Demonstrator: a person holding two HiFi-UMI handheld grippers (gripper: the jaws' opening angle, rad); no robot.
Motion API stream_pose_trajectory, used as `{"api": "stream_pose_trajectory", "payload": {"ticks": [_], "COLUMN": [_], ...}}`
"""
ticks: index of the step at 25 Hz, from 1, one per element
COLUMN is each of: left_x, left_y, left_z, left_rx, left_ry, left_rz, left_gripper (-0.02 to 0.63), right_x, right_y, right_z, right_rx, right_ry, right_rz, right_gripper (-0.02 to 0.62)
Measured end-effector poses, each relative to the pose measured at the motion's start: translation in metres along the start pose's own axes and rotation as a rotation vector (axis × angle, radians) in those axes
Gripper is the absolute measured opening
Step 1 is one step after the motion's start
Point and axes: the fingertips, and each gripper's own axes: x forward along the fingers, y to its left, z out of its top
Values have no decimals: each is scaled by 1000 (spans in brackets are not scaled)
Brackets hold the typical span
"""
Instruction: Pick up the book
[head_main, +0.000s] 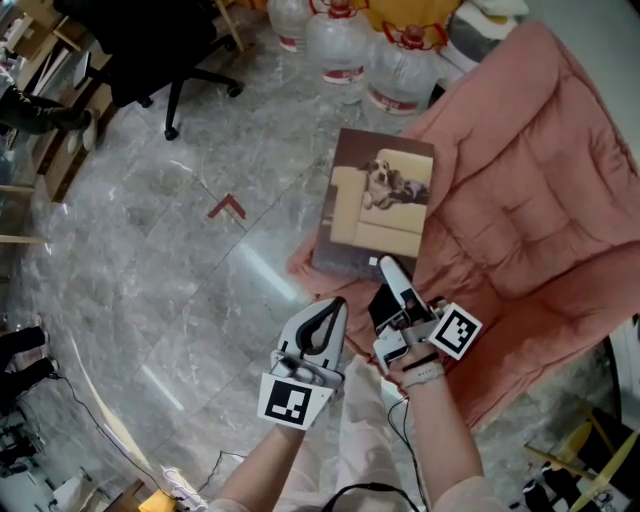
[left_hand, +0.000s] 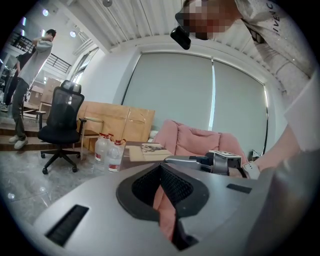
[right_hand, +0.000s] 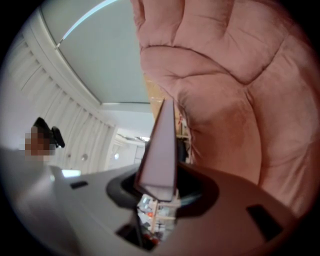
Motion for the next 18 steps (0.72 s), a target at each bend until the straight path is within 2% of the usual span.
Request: {"api": "stream_pose_trajectory", "payload": {"ticks": [18], "left_x": [-9], "left_y": [8], "left_z": [55], "left_rx": [27], "left_ry": [-70], "left_rz": [-4], "left_gripper": [21], "right_x": [0], "right_y": [48], "right_z": [2], "right_rx": [6], "right_ry": [-19], "right_rz": [32], "right_gripper": [158]}}
